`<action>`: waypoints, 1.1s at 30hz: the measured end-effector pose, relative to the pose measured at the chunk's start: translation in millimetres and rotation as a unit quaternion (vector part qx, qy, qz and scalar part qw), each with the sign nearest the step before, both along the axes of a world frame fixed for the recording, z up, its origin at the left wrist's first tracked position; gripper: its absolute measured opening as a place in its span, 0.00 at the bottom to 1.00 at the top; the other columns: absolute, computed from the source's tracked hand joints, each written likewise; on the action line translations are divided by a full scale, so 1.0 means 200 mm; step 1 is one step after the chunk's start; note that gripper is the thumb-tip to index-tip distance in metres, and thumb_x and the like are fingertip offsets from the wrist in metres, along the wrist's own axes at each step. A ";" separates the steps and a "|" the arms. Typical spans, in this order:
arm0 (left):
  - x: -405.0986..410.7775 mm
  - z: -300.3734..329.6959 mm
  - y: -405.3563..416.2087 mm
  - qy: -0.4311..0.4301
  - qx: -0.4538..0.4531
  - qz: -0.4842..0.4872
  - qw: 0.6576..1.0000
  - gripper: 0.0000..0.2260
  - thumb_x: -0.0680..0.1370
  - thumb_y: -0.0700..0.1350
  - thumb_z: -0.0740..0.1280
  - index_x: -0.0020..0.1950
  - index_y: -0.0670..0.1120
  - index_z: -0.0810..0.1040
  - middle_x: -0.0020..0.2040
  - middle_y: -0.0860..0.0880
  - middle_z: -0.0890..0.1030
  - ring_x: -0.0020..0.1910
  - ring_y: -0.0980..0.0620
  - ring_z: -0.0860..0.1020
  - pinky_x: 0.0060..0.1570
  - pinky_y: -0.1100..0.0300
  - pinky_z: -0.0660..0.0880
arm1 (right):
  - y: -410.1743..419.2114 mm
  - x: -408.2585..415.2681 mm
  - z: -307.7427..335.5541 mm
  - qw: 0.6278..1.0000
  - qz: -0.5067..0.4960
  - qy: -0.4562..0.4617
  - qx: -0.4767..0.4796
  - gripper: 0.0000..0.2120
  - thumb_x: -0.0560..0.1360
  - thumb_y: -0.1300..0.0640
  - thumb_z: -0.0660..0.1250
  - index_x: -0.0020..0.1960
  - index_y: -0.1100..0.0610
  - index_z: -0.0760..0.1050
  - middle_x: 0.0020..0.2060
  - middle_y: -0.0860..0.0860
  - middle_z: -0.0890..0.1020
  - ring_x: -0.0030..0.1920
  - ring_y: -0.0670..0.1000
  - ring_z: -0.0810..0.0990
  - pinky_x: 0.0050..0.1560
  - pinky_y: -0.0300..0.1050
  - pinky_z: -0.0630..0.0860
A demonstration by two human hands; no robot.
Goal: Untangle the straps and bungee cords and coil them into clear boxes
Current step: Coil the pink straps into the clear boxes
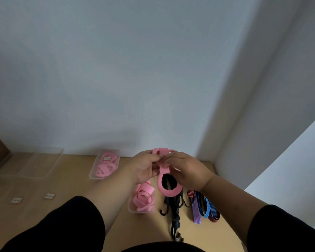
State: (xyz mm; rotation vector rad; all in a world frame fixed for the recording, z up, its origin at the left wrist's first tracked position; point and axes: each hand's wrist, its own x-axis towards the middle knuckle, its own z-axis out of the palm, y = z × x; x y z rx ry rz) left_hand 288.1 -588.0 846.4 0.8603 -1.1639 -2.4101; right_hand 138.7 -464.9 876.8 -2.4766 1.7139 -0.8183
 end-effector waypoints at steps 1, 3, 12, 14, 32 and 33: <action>0.00 -0.01 0.01 0.000 -0.003 0.008 1.000 0.10 0.79 0.37 0.67 0.58 0.41 0.84 0.46 0.43 0.86 0.40 0.49 0.84 0.41 0.56 0.82 | 0.00 0.00 0.00 1.000 -0.001 -0.002 0.000 0.13 0.71 0.74 0.70 0.53 0.65 0.83 0.53 0.57 0.85 0.56 0.60 0.84 0.63 0.60 0.78; 0.00 -0.01 0.02 0.013 0.002 0.008 1.000 0.08 0.76 0.36 0.69 0.52 0.43 0.87 0.47 0.43 0.86 0.42 0.49 0.85 0.40 0.58 0.82 | 0.01 0.00 -0.01 1.000 0.000 -0.009 0.002 0.14 0.71 0.72 0.70 0.55 0.64 0.83 0.55 0.56 0.84 0.58 0.57 0.83 0.66 0.59 0.76; 0.03 -0.03 0.00 0.011 0.039 0.038 0.998 0.17 0.69 0.35 0.73 0.57 0.38 0.84 0.52 0.37 0.84 0.43 0.45 0.84 0.47 0.54 0.84 | 0.12 0.03 -0.05 0.999 -0.009 -0.006 0.032 0.33 0.69 0.69 0.65 0.75 0.64 0.69 0.74 0.58 0.71 0.76 0.54 0.67 0.76 0.43 0.62; 0.03 -0.03 -0.01 0.004 0.047 0.061 0.997 0.19 0.70 0.32 0.72 0.61 0.37 0.82 0.52 0.36 0.83 0.42 0.44 0.84 0.43 0.54 0.84 | 0.14 0.02 -0.07 1.000 -0.003 -0.003 0.017 0.35 0.68 0.68 0.66 0.75 0.62 0.69 0.75 0.57 0.69 0.76 0.51 0.65 0.76 0.37 0.59; 0.07 -0.08 0.01 -0.049 -0.213 0.055 0.974 0.20 0.68 0.29 0.66 0.51 0.50 0.86 0.49 0.47 0.87 0.47 0.49 0.85 0.43 0.60 0.80 | 0.07 0.11 -0.11 0.992 -0.033 -0.011 -0.119 0.11 0.77 0.52 0.72 0.53 0.59 0.84 0.48 0.52 0.85 0.49 0.53 0.82 0.51 0.44 0.78; 0.08 -0.08 0.02 -0.045 -0.222 0.044 0.973 0.21 0.68 0.29 0.67 0.52 0.49 0.86 0.50 0.47 0.87 0.48 0.49 0.85 0.43 0.60 0.80 | 0.07 0.10 -0.10 0.993 -0.054 -0.045 -0.100 0.11 0.77 0.51 0.73 0.54 0.57 0.84 0.49 0.51 0.84 0.51 0.53 0.82 0.53 0.42 0.77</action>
